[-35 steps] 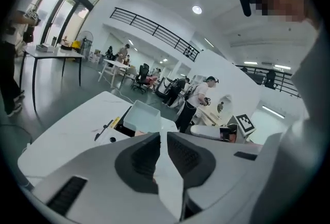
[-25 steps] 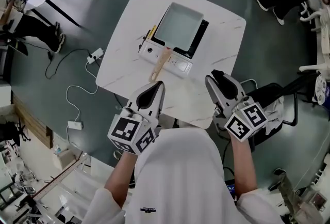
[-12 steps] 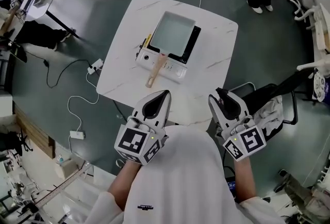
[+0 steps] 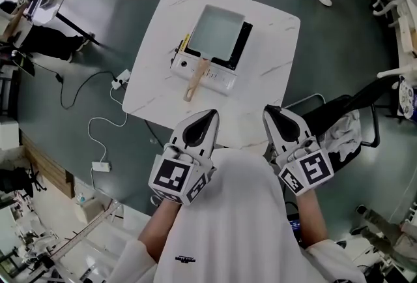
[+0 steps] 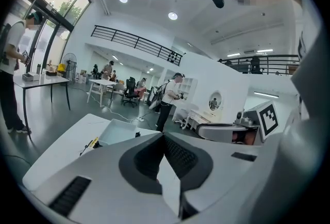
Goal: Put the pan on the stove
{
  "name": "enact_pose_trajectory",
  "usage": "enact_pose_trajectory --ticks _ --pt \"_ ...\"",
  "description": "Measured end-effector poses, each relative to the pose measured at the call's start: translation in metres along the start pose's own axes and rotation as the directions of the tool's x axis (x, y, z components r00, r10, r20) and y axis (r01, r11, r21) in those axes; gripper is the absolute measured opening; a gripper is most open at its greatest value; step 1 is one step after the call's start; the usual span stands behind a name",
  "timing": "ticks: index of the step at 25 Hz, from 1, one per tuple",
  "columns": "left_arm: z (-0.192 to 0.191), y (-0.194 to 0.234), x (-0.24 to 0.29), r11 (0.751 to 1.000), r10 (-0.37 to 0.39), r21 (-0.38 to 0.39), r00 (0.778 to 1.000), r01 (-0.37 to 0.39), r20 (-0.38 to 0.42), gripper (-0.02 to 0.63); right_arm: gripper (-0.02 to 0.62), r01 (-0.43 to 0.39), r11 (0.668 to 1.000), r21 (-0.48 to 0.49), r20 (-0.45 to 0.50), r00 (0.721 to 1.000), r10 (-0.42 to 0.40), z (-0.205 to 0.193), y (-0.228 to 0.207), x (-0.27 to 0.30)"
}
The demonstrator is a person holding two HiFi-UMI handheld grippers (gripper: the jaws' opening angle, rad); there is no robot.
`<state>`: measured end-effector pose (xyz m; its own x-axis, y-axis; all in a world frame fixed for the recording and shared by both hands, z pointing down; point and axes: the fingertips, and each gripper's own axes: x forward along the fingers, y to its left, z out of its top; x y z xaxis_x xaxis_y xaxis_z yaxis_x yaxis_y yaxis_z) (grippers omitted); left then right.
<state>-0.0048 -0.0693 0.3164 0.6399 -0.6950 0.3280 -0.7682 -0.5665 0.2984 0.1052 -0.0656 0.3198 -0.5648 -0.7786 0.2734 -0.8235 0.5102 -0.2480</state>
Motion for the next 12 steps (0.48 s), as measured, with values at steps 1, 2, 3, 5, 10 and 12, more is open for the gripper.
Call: enact_pose_trajectory --ticks 1,2,3,5,10,12 --pt "-0.0009 -0.0007 -0.0008 1.000 -0.001 0.000 1.000 0.001 0.000 0.000 0.017 0.001 1.000 0.000 0.001 1.000 -0.001 0.0009 0.0002 -0.0004" --pt "-0.0015 -0.0016 -0.0012 1.000 -0.003 -0.001 1.000 0.003 0.000 0.000 0.017 0.000 1.000 -0.003 0.000 1.000 0.000 0.0020 0.0008 -0.0010" --pt "-0.0017 -0.0027 -0.0010 1.000 -0.005 -0.001 1.000 0.005 -0.001 0.000 0.007 -0.003 1.000 -0.010 -0.003 1.000 0.003 0.0030 0.0017 -0.0014" --pt "-0.0023 -0.0049 0.0000 1.000 -0.009 0.000 1.000 0.009 -0.004 0.000 0.005 -0.013 1.000 -0.024 -0.016 1.000 0.013 0.0035 0.0036 -0.0016" --pt "0.0021 -0.0046 -0.0010 1.000 -0.003 -0.002 1.000 0.003 0.003 0.000 0.006 -0.015 1.000 -0.019 -0.022 1.000 0.014 0.0053 0.0036 -0.0025" --pt "0.0034 -0.0034 -0.0019 1.000 0.001 -0.004 1.000 -0.001 0.009 0.000 0.005 -0.013 1.000 -0.013 -0.017 1.000 0.013 0.0056 0.0040 -0.0028"
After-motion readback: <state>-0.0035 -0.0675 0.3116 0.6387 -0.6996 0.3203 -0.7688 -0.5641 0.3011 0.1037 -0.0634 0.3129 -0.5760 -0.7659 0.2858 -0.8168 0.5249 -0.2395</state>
